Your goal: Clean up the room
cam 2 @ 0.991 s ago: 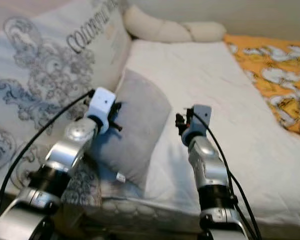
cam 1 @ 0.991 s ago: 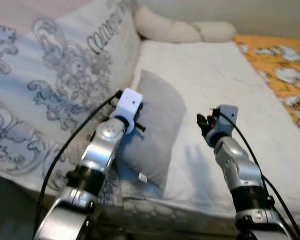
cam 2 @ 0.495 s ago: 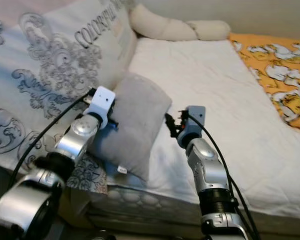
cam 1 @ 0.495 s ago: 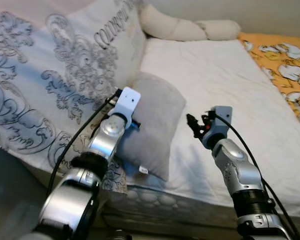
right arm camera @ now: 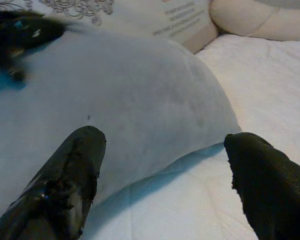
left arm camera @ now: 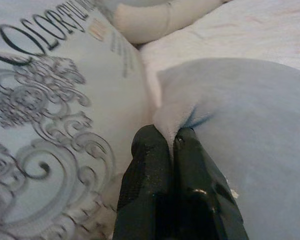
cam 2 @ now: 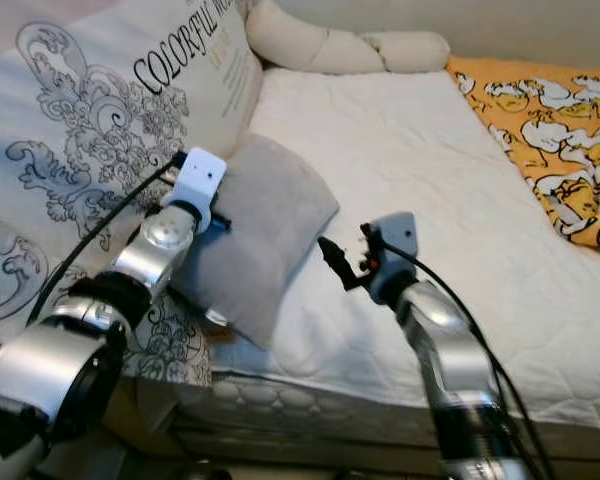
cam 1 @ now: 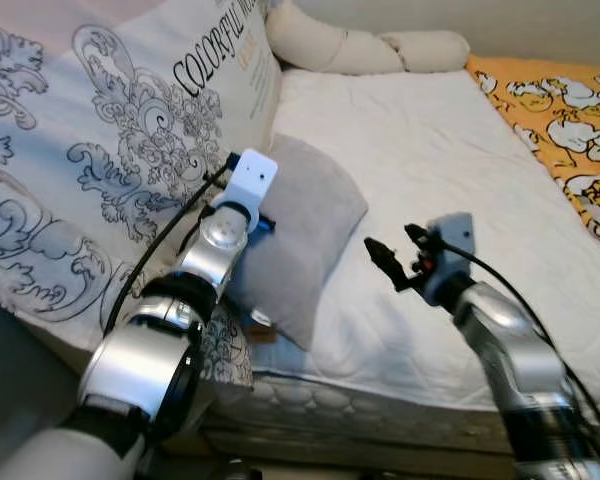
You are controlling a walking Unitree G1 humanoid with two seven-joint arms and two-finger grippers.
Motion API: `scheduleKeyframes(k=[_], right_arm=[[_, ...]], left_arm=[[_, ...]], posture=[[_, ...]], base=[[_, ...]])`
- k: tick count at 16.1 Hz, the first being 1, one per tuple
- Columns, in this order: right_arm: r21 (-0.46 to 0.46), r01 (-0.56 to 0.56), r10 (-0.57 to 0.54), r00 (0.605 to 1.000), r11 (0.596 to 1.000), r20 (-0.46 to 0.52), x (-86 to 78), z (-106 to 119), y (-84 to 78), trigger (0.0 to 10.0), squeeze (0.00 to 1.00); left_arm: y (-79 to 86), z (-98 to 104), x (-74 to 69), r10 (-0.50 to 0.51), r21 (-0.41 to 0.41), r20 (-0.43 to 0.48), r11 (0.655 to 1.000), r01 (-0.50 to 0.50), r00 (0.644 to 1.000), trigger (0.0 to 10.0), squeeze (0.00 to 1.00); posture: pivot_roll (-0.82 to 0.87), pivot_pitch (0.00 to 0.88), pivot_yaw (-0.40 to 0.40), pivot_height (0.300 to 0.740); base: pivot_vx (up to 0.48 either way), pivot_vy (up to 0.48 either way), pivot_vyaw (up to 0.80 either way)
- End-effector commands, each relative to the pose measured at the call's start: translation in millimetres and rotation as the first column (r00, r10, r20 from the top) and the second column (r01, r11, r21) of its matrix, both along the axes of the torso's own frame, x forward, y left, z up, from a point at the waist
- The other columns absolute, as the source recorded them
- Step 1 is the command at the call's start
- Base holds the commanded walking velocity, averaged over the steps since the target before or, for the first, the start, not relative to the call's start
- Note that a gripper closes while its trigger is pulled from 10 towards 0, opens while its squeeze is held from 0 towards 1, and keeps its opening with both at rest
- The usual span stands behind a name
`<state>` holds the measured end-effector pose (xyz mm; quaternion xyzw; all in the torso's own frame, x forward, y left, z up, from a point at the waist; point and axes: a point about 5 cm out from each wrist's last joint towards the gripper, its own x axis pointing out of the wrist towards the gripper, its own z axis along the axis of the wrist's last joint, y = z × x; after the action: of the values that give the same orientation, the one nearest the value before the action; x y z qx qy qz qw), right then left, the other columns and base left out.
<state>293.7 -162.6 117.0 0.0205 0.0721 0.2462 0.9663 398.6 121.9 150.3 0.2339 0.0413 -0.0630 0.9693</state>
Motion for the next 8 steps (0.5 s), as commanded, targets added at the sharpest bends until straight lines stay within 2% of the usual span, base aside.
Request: scheduleKeyframes(k=[1, 2, 3, 4, 8], right_arm=[[0.008, -0.049, 0.049, 0.999, 0.999, 0.021, -3.7, 8, 2.0, 10.0, 1.00], [0.012, -0.076, 0.076, 0.997, 0.997, 0.022, -7.5, 9, 1.4, 10.0, 1.00], [-0.004, -0.138, 0.138, 0.990, 0.990, 0.017, -15.2, 12, -2.5, 10.0, 1.00], [-0.022, -0.153, 0.154, 0.988, 0.988, 0.009, -16.5, 12, -4.8, 10.0, 1.00], [-0.063, -0.222, 0.221, 0.975, 0.973, -0.009, -23.2, 14, -8.6, 10.0, 1.00]], left_arm=[[2.1, 28, 8.5, 0.023, 0.004, 0.108, 1.000, -0.024, 0.994, 10.0, 0.00], [4.8, 33, 10.4, 0.043, 0.007, 0.128, 0.999, -0.044, 0.991, 10.0, 0.00], [11.7, 47, 14.4, 0.091, -0.007, 0.175, 0.996, -0.091, 0.980, 10.0, 0.00], [13.2, 49, 14.9, 0.101, -0.008, 0.179, 0.995, -0.101, 0.979, 10.0, 0.00], [20.6, 32, 9.9, 0.182, 0.091, 0.187, 0.975, -0.202, 0.965, 10.0, 0.00]], posture=[[-0.10, 0.000, 0.039, 0.740], [-0.11, 0.000, 0.038, 0.740], [-0.11, 0.000, 0.035, 0.740], [-0.11, 0.000, 0.035, 0.740], [-0.11, 0.000, 0.030, 0.740]], base=[[0.000, 0.000, 0.00], [0.000, 0.000, 0.00], [0.000, 0.000, 0.00], [0.000, 0.000, 0.00], [0.000, 0.000, 0.00]])
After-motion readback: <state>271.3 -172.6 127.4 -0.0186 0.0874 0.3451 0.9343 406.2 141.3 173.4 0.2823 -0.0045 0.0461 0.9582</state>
